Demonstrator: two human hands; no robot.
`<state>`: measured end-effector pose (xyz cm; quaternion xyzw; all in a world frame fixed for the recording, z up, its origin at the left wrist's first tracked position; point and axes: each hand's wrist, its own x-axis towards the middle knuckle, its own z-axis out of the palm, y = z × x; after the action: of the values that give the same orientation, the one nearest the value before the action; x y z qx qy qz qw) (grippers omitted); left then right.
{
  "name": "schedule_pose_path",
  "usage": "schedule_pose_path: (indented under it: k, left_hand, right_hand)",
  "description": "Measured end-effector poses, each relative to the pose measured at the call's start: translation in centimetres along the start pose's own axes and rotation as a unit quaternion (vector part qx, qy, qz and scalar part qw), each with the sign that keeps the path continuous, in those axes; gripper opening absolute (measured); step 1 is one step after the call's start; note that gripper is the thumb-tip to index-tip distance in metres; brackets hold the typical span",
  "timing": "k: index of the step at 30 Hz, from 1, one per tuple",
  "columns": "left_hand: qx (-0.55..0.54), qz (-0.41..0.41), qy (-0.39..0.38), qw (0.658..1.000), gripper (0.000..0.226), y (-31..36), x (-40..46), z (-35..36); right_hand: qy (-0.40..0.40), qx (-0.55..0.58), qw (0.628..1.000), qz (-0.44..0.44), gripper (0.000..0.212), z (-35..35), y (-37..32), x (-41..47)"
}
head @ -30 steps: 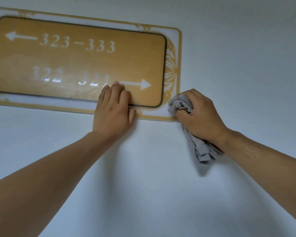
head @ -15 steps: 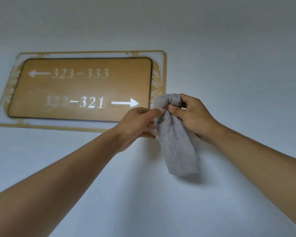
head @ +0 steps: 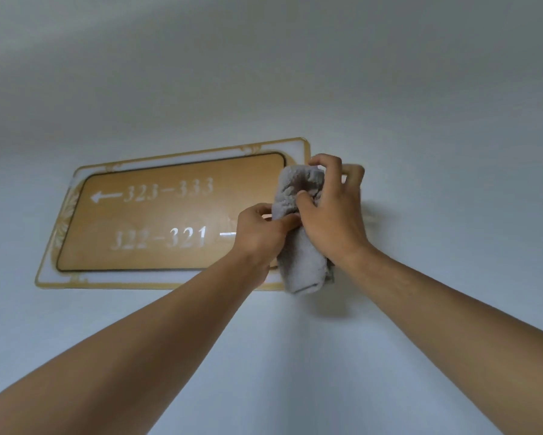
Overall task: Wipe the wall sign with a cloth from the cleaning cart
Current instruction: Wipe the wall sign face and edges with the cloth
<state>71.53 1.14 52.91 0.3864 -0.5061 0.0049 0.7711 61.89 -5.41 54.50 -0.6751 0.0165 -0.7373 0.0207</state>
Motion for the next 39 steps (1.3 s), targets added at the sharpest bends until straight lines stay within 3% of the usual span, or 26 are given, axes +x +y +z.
schedule_pose_path:
  k: [3, 5, 8, 11, 13, 15, 17, 19, 24, 28, 39]
  left_hand:
    - [-0.056, -0.015, 0.030, 0.998, 0.023, 0.3, 1.2, 0.8]
    - [-0.061, -0.033, 0.041, 0.997, 0.017, 0.1, 2.2, 1.0]
    - [0.144, 0.042, 0.066, 0.986, 0.016, -1.1, 3.2, -0.2]
    - [0.403, 0.163, 0.037, 0.900, 0.027, -2.4, 3.8, -2.4]
    - [0.464, 0.218, 0.006, 0.859, 0.022, -3.0, 4.4, -4.0]
    - [0.422, 0.264, -0.047, 0.866, 0.019, -3.6, 4.8, -5.8]
    - [0.349, 0.285, -0.088, 0.888, 0.030, -4.3, 4.9, -7.8]
    - [0.332, 0.311, -0.081, 0.887, 0.036, -5.2, 4.8, -9.6]
    - [0.461, 0.404, 0.031, 0.789, 0.054, -5.9, 4.5, -11.2]
    - [0.478, 0.417, 0.052, 0.772, 0.056, -5.7, 5.1, -10.5]
    - [0.481, 0.368, 0.070, 0.793, 0.064, -3.7, 9.1, -7.7]
  right_hand:
    - [0.060, -0.196, 0.972, -0.116, 0.035, 0.3, -1.3, 0.1]
    - [0.004, -0.287, 0.947, -0.141, 0.032, 1.1, -1.8, 0.4]
    - [-0.101, -0.290, 0.949, -0.075, 0.038, 2.3, -1.5, 0.4]
    - [-0.132, -0.285, 0.948, -0.060, 0.045, 3.4, -0.6, -1.0]
    - [-0.143, -0.314, 0.935, -0.087, 0.050, 4.7, 0.1, -2.3]
    - [-0.137, -0.308, 0.938, -0.078, 0.052, 5.9, 0.2, -3.3]
    - [-0.127, -0.306, 0.942, -0.052, 0.063, 6.9, 0.2, -4.0]
    - [-0.111, -0.350, 0.928, -0.059, 0.067, 7.8, 0.6, -4.6]
    - [-0.074, -0.398, 0.912, -0.067, 0.069, 8.3, 1.5, -5.7]
    - [-0.068, -0.396, 0.912, -0.084, 0.071, 8.2, 2.1, -5.4]
    - [-0.090, -0.359, 0.922, -0.115, 0.075, 8.2, 2.8, 3.7]
